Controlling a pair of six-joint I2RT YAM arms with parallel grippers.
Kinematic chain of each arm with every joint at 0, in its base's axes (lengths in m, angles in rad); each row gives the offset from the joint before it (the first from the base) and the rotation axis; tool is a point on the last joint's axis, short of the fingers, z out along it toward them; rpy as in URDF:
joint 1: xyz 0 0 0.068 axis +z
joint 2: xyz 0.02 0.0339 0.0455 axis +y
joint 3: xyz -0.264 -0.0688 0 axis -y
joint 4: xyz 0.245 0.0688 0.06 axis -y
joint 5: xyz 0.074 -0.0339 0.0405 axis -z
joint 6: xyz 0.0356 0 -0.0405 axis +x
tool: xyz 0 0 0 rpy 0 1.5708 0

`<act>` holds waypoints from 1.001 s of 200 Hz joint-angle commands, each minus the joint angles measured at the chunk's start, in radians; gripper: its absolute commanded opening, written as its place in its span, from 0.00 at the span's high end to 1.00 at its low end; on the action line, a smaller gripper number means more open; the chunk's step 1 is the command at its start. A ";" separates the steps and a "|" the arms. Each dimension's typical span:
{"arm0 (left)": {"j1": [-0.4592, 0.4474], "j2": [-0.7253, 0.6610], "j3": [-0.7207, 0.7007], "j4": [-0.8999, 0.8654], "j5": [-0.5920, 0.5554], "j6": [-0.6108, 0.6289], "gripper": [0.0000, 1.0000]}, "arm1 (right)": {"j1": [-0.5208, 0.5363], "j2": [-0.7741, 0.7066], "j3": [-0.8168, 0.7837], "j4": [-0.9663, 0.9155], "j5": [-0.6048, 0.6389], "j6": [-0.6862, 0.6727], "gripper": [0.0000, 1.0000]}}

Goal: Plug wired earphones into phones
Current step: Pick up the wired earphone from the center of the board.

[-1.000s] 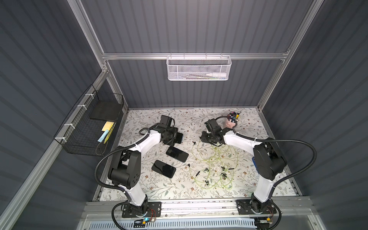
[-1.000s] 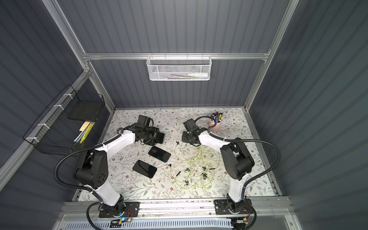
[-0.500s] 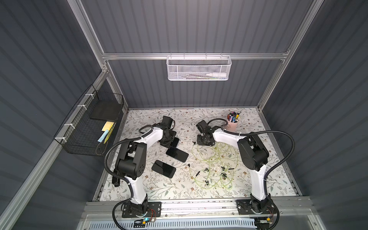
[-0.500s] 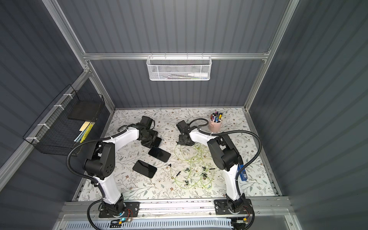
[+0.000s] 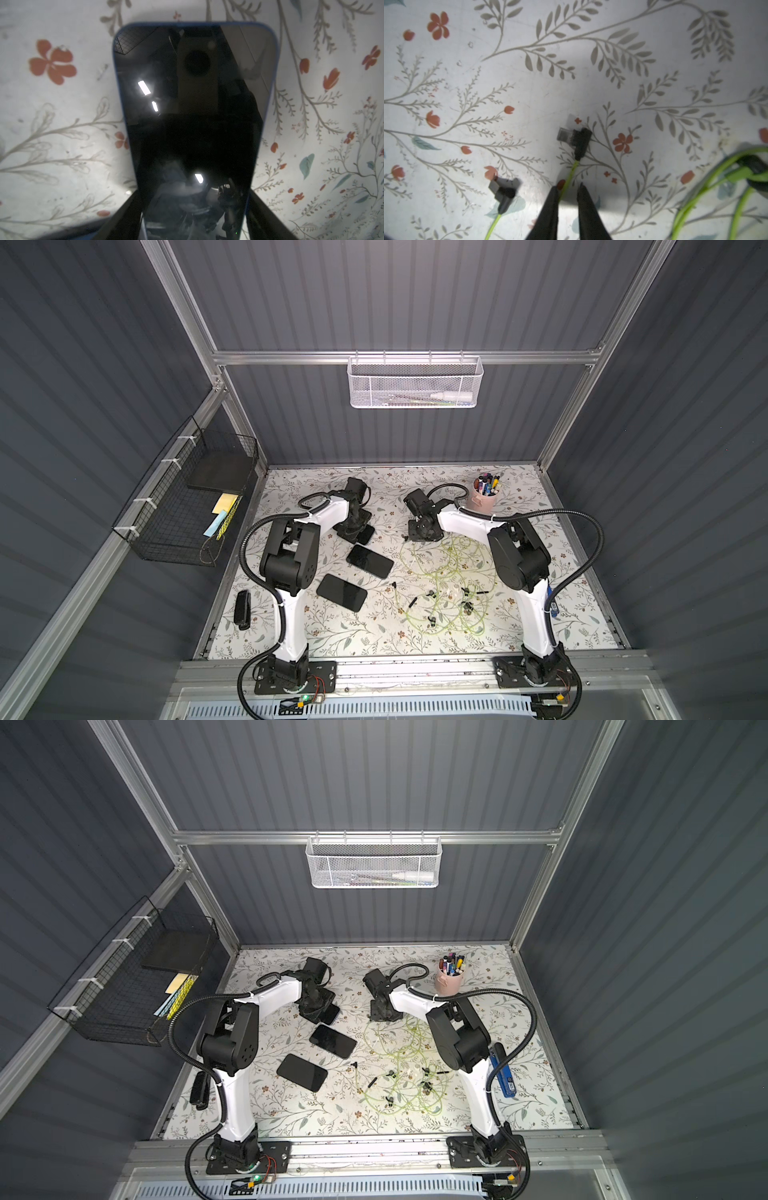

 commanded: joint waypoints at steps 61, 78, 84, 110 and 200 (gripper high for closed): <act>0.005 -0.025 0.020 -0.016 -0.030 0.145 0.14 | 0.001 -0.091 -0.100 -0.004 -0.065 -0.149 1.00; 0.006 -0.096 0.030 -0.020 -0.119 0.235 0.06 | 0.001 -0.155 -0.146 0.002 -0.081 -0.170 1.00; 0.007 -0.127 0.031 -0.011 -0.135 0.271 0.04 | 0.001 -0.180 -0.164 0.007 -0.087 -0.175 1.00; 0.005 -0.239 -0.015 0.096 -0.033 0.428 0.08 | 0.001 -0.289 -0.236 0.031 -0.149 -0.188 1.00; -0.142 -0.214 -0.284 0.666 0.593 0.440 0.41 | 0.002 -0.466 -0.341 0.090 -0.288 -0.072 1.00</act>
